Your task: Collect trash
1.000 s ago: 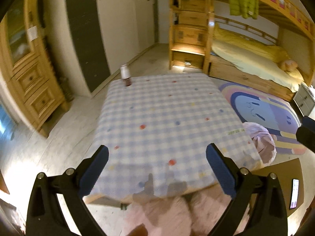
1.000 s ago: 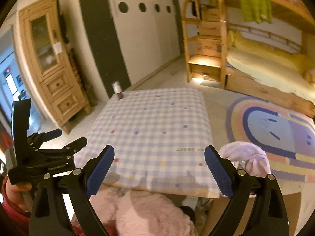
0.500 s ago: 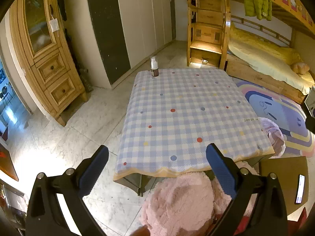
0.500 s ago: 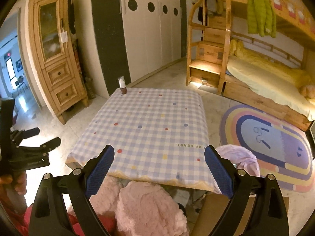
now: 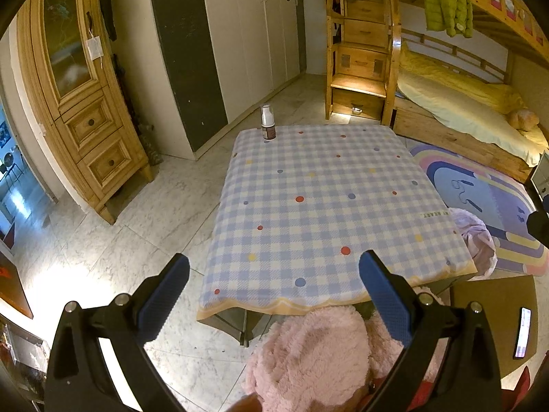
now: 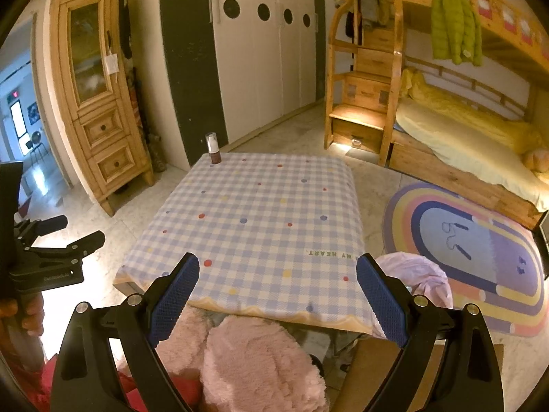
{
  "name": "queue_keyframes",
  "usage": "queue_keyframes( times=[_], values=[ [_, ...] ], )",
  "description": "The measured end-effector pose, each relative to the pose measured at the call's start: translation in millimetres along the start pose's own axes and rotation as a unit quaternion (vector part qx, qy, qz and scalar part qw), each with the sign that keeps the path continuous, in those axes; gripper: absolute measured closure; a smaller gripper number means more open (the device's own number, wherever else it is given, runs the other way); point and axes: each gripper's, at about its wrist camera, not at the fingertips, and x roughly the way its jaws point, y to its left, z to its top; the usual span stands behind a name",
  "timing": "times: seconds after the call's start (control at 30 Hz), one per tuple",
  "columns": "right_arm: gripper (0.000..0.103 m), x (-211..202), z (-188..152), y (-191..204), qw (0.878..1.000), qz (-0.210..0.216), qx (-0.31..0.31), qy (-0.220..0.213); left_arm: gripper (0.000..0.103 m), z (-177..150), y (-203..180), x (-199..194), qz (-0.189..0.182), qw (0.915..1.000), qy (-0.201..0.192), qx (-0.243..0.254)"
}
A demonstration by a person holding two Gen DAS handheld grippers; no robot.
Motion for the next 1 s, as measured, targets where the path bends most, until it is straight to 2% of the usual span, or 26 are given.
queue_keyframes(
  times=[1.0],
  values=[
    [0.011,1.6,-1.4,-3.1,1.000,0.001,0.003,0.002,0.007,1.0,2.0,1.5,0.000,1.0000,0.001,0.000]
  ],
)
